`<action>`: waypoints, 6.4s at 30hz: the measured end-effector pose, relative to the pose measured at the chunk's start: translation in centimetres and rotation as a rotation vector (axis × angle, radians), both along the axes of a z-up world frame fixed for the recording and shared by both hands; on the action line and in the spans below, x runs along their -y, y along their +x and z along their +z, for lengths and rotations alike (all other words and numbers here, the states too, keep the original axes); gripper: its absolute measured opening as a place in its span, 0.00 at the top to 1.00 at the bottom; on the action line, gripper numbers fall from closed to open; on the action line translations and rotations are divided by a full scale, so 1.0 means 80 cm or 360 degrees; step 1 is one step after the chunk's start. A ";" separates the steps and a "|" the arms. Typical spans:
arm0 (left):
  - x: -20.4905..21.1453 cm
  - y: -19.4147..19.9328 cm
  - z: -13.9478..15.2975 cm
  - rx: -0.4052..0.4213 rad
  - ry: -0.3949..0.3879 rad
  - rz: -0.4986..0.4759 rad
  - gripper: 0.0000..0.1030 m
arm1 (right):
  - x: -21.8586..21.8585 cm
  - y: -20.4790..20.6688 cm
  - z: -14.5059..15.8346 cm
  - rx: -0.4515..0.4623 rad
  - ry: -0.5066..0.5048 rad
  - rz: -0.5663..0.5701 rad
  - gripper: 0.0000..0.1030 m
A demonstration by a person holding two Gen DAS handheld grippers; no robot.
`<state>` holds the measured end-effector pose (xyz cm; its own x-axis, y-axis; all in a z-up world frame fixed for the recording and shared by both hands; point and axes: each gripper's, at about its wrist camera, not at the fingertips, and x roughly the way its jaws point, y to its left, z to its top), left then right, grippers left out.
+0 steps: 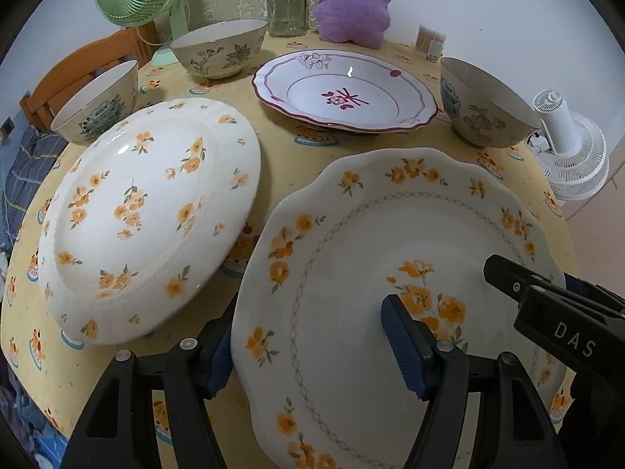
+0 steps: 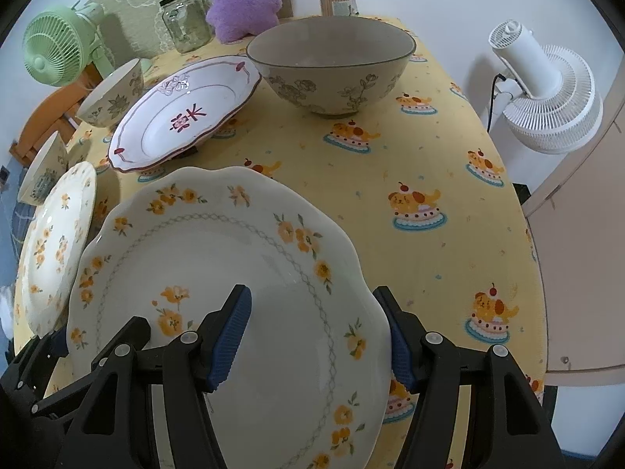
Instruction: Organize plates and bowls
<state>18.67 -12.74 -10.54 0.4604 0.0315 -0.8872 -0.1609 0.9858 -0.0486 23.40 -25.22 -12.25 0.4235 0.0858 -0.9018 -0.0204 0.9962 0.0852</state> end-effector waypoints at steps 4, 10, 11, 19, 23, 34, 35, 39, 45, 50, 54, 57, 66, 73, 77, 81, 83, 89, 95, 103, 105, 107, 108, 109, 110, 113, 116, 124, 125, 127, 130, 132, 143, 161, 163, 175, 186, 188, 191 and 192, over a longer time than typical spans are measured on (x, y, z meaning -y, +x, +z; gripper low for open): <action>0.004 -0.004 0.007 0.0024 0.0028 0.0000 0.26 | -0.001 -0.003 0.003 0.0014 -0.0013 0.0023 0.35; 0.004 -0.017 0.020 0.0034 0.0038 -0.0015 0.26 | 0.004 -0.015 0.012 0.0029 -0.0003 0.0016 0.35; 0.003 -0.019 0.022 0.0043 0.0039 -0.0022 0.26 | 0.004 -0.019 0.015 0.0041 -0.0003 0.0012 0.35; -0.017 -0.024 0.043 0.0118 0.0008 -0.0121 0.25 | -0.007 -0.048 0.042 0.0103 -0.0024 -0.0103 0.34; -0.039 -0.027 0.052 0.0142 -0.0027 -0.0219 0.25 | -0.029 -0.066 0.055 0.0150 -0.0055 -0.0183 0.34; -0.144 -0.044 0.073 0.0232 -0.0024 -0.0330 0.25 | -0.141 -0.093 0.081 0.0250 -0.0068 -0.0280 0.34; -0.155 -0.046 0.073 0.0242 -0.0021 -0.0330 0.25 | -0.153 -0.095 0.082 0.0259 -0.0066 -0.0281 0.34; -0.194 -0.050 0.076 0.0252 -0.0025 -0.0322 0.25 | -0.195 -0.096 0.086 0.0286 -0.0059 -0.0281 0.34; -0.242 -0.053 0.079 0.0246 -0.0022 -0.0287 0.25 | -0.242 -0.092 0.091 0.0295 -0.0041 -0.0271 0.34; -0.273 -0.038 0.078 0.0223 -0.0040 -0.0213 0.25 | -0.273 -0.075 0.095 0.0308 -0.0035 -0.0197 0.34; -0.286 -0.013 0.072 0.0176 -0.0092 -0.0143 0.25 | -0.283 -0.053 0.094 0.0297 -0.0024 -0.0174 0.34; -0.285 0.007 0.061 0.0158 -0.0055 -0.0127 0.25 | -0.285 -0.029 0.088 0.0294 -0.0010 -0.0163 0.34; -0.276 0.047 0.023 0.0053 -0.0011 -0.0074 0.25 | -0.278 0.034 0.042 0.0166 0.0025 -0.0128 0.34; -0.276 0.063 0.001 -0.0024 -0.0013 -0.0024 0.26 | -0.275 0.063 0.020 0.0105 -0.0001 -0.0101 0.35; -0.276 0.067 -0.005 -0.0051 -0.0016 -0.0014 0.25 | -0.273 0.076 0.009 0.0067 0.0017 -0.0097 0.35; -0.276 0.068 -0.005 -0.0049 -0.0023 0.0000 0.25 | -0.275 0.083 0.000 0.0054 0.0008 -0.0062 0.35; -0.276 0.069 -0.006 -0.0048 -0.0017 0.0002 0.25 | -0.276 0.084 -0.003 0.0045 0.0007 -0.0050 0.35; -0.276 0.072 -0.006 -0.0078 -0.0025 -0.0018 0.24 | -0.277 0.086 -0.006 0.0020 0.0006 -0.0061 0.35; -0.284 0.055 -0.004 -0.0112 -0.0022 -0.0012 0.24 | -0.277 0.074 -0.005 -0.0022 0.0077 -0.0080 0.35; -0.293 0.016 -0.002 -0.0137 -0.0019 -0.0009 0.24 | -0.291 0.032 -0.008 -0.0056 0.0074 -0.0031 0.35; -0.294 0.008 -0.002 -0.0141 -0.0020 -0.0015 0.24 | -0.293 0.021 -0.008 -0.0061 0.0065 -0.0018 0.35; -0.295 -0.001 -0.002 -0.0144 -0.0021 -0.0023 0.24 | -0.293 0.009 -0.009 -0.0065 0.0058 -0.0014 0.35; -0.295 -0.005 -0.002 -0.0146 -0.0022 -0.0025 0.24 | -0.294 0.003 -0.009 -0.0067 0.0052 -0.0013 0.35; -0.295 -0.010 -0.002 -0.0148 -0.0026 -0.0025 0.24 | -0.294 -0.001 -0.009 -0.0069 0.0048 -0.0012 0.35; -0.296 -0.013 -0.002 -0.0150 -0.0030 -0.0026 0.24 | -0.295 -0.005 -0.009 -0.0070 0.0046 -0.0010 0.35; -0.294 -0.021 -0.002 -0.0156 -0.0010 -0.0048 0.26 | -0.295 -0.018 -0.008 -0.0069 0.0042 -0.0007 0.35; -0.290 -0.026 0.000 -0.0154 0.0035 -0.0092 0.27 | -0.296 -0.028 -0.005 -0.0061 0.0017 0.0001 0.35; -0.292 -0.031 -0.005 -0.0147 0.0028 -0.0163 0.23 | -0.286 -0.045 -0.016 -0.0147 0.0067 -0.0071 0.35; -0.292 -0.031 -0.005 -0.0150 0.0021 -0.0170 0.22 | -0.285 -0.044 -0.017 -0.0157 0.0070 -0.0087 0.35; -0.291 -0.028 -0.006 -0.0159 0.0018 -0.0188 0.21 | -0.286 -0.042 -0.017 -0.0149 0.0059 -0.0089 0.35; -0.291 -0.027 -0.006 -0.0166 0.0021 -0.0201 0.22 | -0.291 -0.040 -0.016 -0.0151 0.0027 -0.0073 0.35; -0.291 -0.027 -0.005 -0.0174 0.0022 -0.0210 0.22 | -0.289 -0.040 -0.016 -0.0155 0.0033 -0.0075 0.35; -0.296 -0.035 0.004 -0.0220 -0.0011 -0.0245 0.26 | -0.288 -0.050 -0.006 -0.0202 0.0000 -0.0135 0.35; -0.278 -0.051 0.051 -0.0125 -0.0020 -0.0252 0.26 | -0.266 -0.076 0.050 -0.0055 0.0024 -0.0157 0.35; -0.270 -0.049 0.055 -0.0114 -0.0013 -0.0238 0.26 | -0.258 -0.075 0.054 -0.0039 0.0038 -0.0142 0.35; -0.191 -0.038 0.068 -0.0091 -0.0012 -0.0134 0.26 | -0.180 -0.055 0.071 -0.0018 0.0058 -0.0020 0.35; -0.103 -0.024 0.057 -0.0102 -0.0050 -0.0165 0.26 | -0.089 -0.045 0.067 -0.0040 0.0030 -0.0044 0.35; -0.089 -0.022 0.054 -0.0104 -0.0066 -0.0173 0.26 | -0.073 -0.043 0.065 -0.0044 0.0022 -0.0053 0.35; -0.068 -0.020 0.049 -0.0108 -0.0082 -0.0180 0.26 | -0.050 -0.041 0.063 -0.0046 0.0012 -0.0058 0.35; -0.062 -0.019 0.047 -0.0110 -0.0086 -0.0182 0.26 | -0.041 -0.040 0.062 -0.0046 0.0005 -0.0058 0.35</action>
